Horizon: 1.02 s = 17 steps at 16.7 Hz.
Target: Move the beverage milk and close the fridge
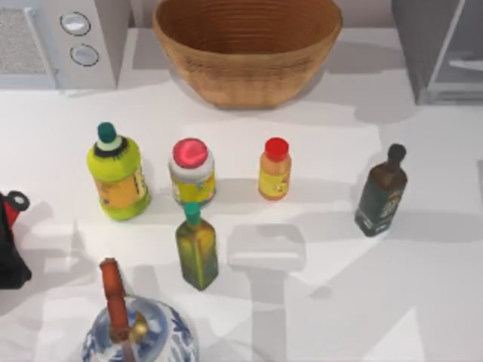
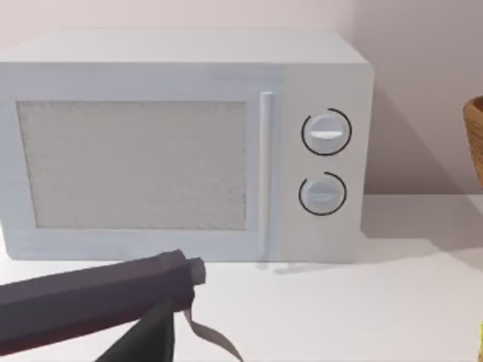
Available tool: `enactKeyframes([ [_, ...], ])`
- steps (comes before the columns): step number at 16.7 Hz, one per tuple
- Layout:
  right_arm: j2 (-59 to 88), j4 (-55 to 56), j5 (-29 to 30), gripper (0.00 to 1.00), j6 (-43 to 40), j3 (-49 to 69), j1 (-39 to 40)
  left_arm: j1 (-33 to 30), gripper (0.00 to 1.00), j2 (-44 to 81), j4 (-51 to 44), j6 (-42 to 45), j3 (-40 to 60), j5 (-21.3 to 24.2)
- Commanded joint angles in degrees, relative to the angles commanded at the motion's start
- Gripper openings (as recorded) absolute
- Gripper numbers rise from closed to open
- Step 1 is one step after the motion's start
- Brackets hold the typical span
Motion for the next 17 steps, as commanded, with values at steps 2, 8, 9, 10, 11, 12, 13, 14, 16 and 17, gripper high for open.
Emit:
enactKeyframes([
  [2, -5.00, -2.03, 0.47, 1.00, 0.04, -2.86, 0.42, 0.00, 1.00, 0.00, 0.00, 0.00, 0.00, 0.00],
  [8, -30.27, -12.15, 2.84, 1.00, 0.19, -17.21, 2.60, 0.00, 1.00, 0.00, 0.00, 0.00, 0.00, 0.00],
  [9, -35.50, -14.23, 3.32, 1.00, 0.22, -20.17, 3.06, 0.00, 1.00, 0.00, 0.00, 0.00, 0.00, 0.00],
  [10, -40.94, -16.39, 3.82, 1.00, 0.24, -23.24, 3.55, 0.00, 1.00, 0.00, 0.00, 0.00, 0.00, 0.00],
  [11, -46.54, -18.60, 4.34, 1.00, 0.26, -26.39, 4.05, 0.00, 1.00, 0.00, 0.00, 0.00, 0.00, 0.00],
  [12, -52.22, -20.84, 4.86, 1.00, 0.28, -29.60, 4.56, 0.00, 1.00, 0.00, 0.00, 0.00, 0.00, 0.00],
  [13, -57.97, -23.10, 5.39, 1.00, 0.30, -32.83, 5.08, 0.00, 1.00, 0.00, 0.00, 0.00, 0.00, 0.00],
  [14, -63.74, -25.36, 5.92, 1.00, 0.31, -36.07, 5.61, 0.00, 1.00, 0.00, 0.00, 0.00, 0.00, 0.00],
  [16, -75.20, -29.84, 6.97, 1.00, 0.34, -42.50, 6.66, 0.00, 1.00, 0.00, 0.00, 0.00, 0.00, 0.00],
  [17, -80.79, -32.02, 7.48, 1.00, 0.34, -45.63, 7.18, 0.00, 1.00, 0.00, 0.00, 0.00, 0.00, 0.00],
])
